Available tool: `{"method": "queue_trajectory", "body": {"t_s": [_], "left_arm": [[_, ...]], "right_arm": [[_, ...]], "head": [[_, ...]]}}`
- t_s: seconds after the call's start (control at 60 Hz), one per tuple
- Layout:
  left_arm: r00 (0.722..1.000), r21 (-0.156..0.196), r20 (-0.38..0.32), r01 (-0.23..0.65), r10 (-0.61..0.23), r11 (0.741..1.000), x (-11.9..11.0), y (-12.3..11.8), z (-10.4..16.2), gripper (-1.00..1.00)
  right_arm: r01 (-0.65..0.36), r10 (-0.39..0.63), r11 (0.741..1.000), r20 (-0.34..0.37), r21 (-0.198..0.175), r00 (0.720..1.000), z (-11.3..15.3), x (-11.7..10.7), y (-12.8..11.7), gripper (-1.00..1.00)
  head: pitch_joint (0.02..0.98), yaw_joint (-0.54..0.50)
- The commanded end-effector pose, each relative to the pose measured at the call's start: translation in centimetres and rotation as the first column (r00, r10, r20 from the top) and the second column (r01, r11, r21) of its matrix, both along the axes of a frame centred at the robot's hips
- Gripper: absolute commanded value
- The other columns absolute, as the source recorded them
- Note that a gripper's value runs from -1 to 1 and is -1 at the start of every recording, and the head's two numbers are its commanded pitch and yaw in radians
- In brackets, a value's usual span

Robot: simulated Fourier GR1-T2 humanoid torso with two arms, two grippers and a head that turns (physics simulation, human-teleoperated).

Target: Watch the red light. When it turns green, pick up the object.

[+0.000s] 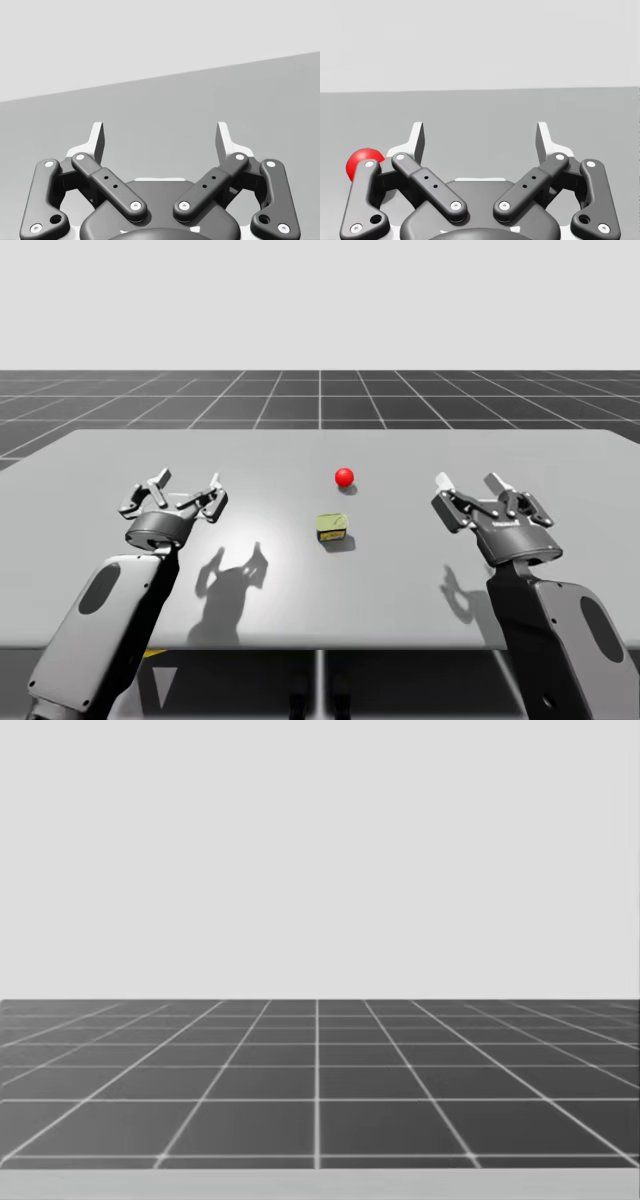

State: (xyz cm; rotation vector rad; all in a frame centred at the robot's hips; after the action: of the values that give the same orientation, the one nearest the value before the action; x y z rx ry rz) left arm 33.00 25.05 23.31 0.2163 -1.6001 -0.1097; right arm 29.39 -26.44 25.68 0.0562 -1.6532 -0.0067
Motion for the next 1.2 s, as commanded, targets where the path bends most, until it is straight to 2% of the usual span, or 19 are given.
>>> {"method": "queue_trajectory", "body": {"t_s": [0.017, 0.167, 0.317, 0.333, 0.4, 0.617, 0.783, 0.933, 1.2], "left_arm": [[1.000, 0.014, -0.015, -0.008, 0.008, 1.000, 0.37, 0.25, -0.66, -1.00], [1.000, 0.012, -0.004, -0.011, 0.011, 1.000, 0.30, 0.24, -0.62, -1.00], [1.000, 0.018, -0.004, -0.010, 0.010, 1.000, 0.28, 0.19, -0.65, -1.00], [1.000, 0.021, -0.003, -0.010, 0.010, 1.000, 0.26, 0.19, -0.65, -1.00], [1.000, 0.024, -0.002, -0.007, 0.007, 1.000, 0.25, 0.16, -0.66, -1.00], [1.000, 0.034, -0.004, 0.004, -0.004, 0.999, 0.32, 0.08, -0.72, -1.00], [1.000, 0.042, -0.008, 0.012, -0.012, 0.999, 0.31, -0.03, -0.78, -1.00], [1.000, 0.043, -0.008, 0.016, -0.016, 0.999, 0.27, -0.12, -0.75, -1.00], [1.000, 0.038, -0.007, 0.020, -0.019, 0.999, 0.19, -0.18, -0.70, -1.00]], "right_arm": [[0.006, -0.006, 1.000, -0.019, 0.005, 1.000, -0.55, 0.03, -0.31, -1.00], [0.014, -0.014, 1.000, 0.001, -0.004, 1.000, -0.27, 0.13, -0.68, -1.00], [0.004, -0.004, 1.000, 0.010, -0.030, 1.000, -0.46, 0.10, -0.48, -1.00], [0.006, -0.005, 0.999, 0.014, -0.046, 1.000, -0.56, 0.12, -0.36, -1.00], [0.008, -0.007, 0.998, 0.016, -0.062, 1.000, -0.66, 0.14, -0.31, -1.00], [0.015, -0.013, 0.996, 0.021, -0.082, 1.000, -0.79, 0.19, -0.30, -1.00], [0.015, -0.013, 0.996, 0.024, -0.090, 1.000, -0.81, 0.16, -0.28, -1.00], [0.013, -0.011, 0.996, 0.025, -0.090, 1.000, -0.78, 0.13, -0.23, -1.00], [0.003, -0.001, 0.995, 0.023, -0.098, 1.000, -0.91, 0.13, -0.10, -1.00]], "head": [[0.067, -0.01], [0.109, -0.01], [0.214, 0.00], [0.259, 0.00], [0.305, 0.00], [0.453, 0.01], [0.555, -0.03], [0.599, -0.06], [0.617, -0.09]]}}
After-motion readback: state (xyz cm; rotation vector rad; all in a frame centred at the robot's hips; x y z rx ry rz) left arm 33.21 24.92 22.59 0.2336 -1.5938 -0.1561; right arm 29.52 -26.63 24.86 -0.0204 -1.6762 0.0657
